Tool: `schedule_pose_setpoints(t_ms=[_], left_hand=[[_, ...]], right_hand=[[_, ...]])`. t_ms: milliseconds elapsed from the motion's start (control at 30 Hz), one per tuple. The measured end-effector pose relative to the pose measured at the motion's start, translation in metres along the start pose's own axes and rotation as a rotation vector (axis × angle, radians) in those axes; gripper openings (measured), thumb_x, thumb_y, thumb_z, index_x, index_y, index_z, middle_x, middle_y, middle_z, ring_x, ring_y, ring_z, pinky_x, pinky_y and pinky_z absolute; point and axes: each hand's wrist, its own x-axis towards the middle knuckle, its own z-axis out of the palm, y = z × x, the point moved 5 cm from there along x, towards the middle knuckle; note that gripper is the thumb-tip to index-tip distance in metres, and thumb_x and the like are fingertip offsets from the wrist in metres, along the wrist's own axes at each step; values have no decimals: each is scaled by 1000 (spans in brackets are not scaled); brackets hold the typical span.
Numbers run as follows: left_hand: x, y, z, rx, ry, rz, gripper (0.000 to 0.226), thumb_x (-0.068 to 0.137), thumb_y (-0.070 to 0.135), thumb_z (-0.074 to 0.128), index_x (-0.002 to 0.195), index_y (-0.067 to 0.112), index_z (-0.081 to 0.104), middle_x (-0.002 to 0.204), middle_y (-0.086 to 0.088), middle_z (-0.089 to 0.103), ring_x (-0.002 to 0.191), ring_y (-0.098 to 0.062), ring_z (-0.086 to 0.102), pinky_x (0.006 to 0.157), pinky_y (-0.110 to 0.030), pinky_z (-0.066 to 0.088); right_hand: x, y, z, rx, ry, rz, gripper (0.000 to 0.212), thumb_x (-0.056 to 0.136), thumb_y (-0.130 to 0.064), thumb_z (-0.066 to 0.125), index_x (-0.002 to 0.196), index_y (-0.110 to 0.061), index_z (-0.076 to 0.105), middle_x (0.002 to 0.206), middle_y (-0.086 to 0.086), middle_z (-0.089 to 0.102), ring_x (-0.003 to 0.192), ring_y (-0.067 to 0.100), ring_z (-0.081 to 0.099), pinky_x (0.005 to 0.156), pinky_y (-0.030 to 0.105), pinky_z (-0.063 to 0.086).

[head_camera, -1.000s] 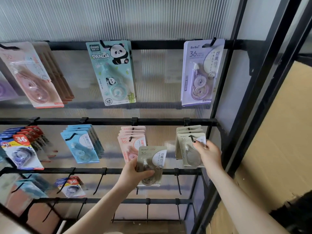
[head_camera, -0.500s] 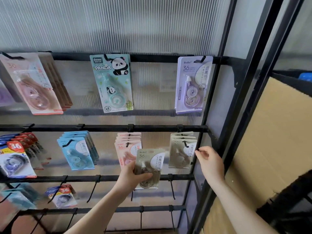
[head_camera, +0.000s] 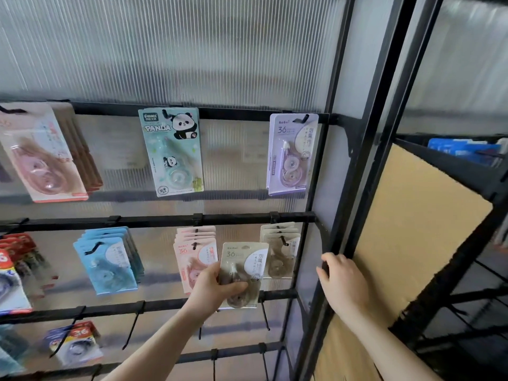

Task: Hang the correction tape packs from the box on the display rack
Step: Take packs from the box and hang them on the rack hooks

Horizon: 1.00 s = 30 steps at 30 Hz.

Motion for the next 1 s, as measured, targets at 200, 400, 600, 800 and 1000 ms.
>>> schedule_pose_setpoints(t_ms=[200, 400, 600, 800, 1000], left_hand=[[5, 5, 11, 5, -24, 19, 33, 75, 6, 78, 100, -3, 59, 91, -12, 69, 80, -13, 68, 67, -22, 55], [6, 16, 29, -49, -70, 24, 24, 78, 4, 75, 92, 14, 59, 86, 2, 69, 80, -8, 67, 67, -18, 54], [9, 18, 53, -88, -113, 14, 28, 79, -2, 72, 83, 19, 56, 66, 15, 64, 61, 9, 62, 56, -10, 46], [16, 16, 71, -102, -135, -7, 25, 79, 3, 74, 92, 18, 59, 90, 2, 69, 80, -4, 68, 69, -19, 54], [22, 13, 82, -84, -110, -30, 23, 80, 9, 74, 89, 17, 55, 87, 1, 64, 82, -10, 63, 69, -20, 54]], right_hand=[[-13, 10, -4, -127, -51, -70, 27, 88, -32, 63, 112, -19, 62, 102, 1, 64, 93, 17, 59, 70, 26, 50], [-25, 17, 7, -260, 0, -211, 43, 45, -18, 93, 81, -10, 71, 69, 6, 62, 60, 23, 60, 46, 31, 49], [-33, 28, 12, -275, -2, -236, 40, 43, -11, 93, 76, -10, 70, 70, 8, 61, 61, 24, 59, 47, 32, 50], [-33, 32, 17, -254, -16, -234, 41, 44, -8, 92, 79, -9, 71, 73, 8, 62, 65, 24, 60, 50, 32, 53], [-34, 36, 19, -248, -3, -244, 43, 43, -7, 91, 81, -10, 72, 74, 7, 63, 67, 24, 61, 53, 32, 53]])
